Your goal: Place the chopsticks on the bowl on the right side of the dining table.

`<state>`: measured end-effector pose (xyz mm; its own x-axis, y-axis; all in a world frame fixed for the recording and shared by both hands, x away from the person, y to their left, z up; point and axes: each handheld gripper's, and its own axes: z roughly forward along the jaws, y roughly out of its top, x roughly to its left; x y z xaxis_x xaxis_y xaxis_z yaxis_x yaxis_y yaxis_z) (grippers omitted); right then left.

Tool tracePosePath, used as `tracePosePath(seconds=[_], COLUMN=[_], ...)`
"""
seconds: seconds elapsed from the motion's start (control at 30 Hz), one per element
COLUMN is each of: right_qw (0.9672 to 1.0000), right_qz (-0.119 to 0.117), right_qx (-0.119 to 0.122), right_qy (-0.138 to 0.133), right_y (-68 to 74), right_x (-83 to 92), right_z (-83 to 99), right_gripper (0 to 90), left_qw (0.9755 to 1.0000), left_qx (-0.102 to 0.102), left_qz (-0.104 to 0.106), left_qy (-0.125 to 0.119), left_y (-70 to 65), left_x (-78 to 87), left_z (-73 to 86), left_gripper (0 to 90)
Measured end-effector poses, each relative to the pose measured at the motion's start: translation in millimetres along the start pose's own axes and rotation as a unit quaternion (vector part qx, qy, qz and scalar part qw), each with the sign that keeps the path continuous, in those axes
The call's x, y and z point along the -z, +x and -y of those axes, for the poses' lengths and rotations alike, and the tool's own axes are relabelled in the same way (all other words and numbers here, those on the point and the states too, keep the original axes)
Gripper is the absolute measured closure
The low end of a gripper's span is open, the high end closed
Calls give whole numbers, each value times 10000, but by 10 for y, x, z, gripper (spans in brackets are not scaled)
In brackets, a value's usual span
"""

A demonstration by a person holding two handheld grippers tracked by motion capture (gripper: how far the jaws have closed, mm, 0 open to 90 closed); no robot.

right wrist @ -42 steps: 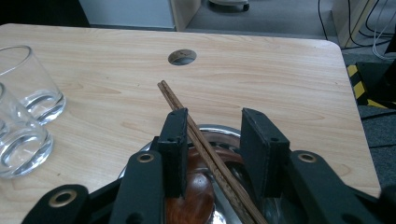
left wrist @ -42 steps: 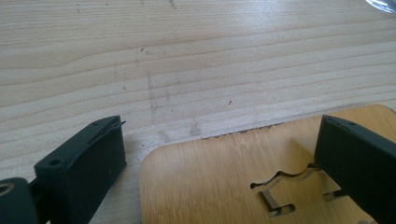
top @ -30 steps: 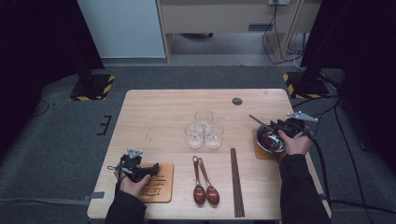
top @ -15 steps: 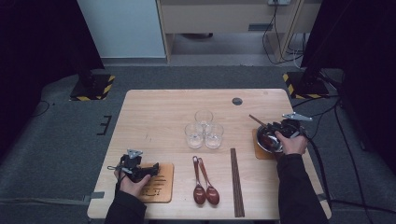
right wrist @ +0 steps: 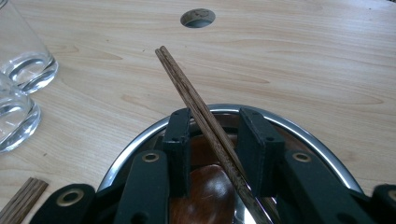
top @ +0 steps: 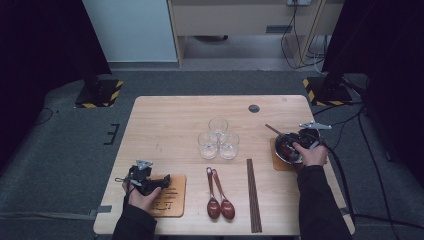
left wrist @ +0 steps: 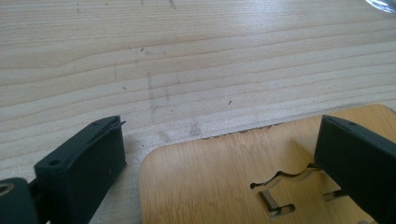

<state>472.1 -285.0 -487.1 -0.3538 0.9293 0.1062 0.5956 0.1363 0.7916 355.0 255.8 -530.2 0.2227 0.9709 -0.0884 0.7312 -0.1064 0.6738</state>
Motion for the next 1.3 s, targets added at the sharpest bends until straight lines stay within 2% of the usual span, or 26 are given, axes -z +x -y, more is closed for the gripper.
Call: tracePosePath(seconds=[0.3,0.83,0.93,1.13,1.3], right_qw=[9996,9972,9973,9980,9987], right_qz=[-241,-608,-611,-563,-452], right_qx=[48,326,325,273,151], right_qy=[117,277,262,-47,-180], right_y=[40,156,160,137,74], right_x=[49,179,204,349,530], right_z=[30,110,109,102,212], right_gripper=[649,640,627,609,609], left_qw=[10000,10000,10000,10000,10000], left_qx=[-1,-2,0,-1,0], left_qz=[0,-1,-1,-1,-2], left_qy=[1,0,0,1,-1], left_y=[0,0,0,0,-1], left_x=[0,0,0,0,0], left_z=[0,0,0,0,0], left_gripper=[10,10,10,10,10])
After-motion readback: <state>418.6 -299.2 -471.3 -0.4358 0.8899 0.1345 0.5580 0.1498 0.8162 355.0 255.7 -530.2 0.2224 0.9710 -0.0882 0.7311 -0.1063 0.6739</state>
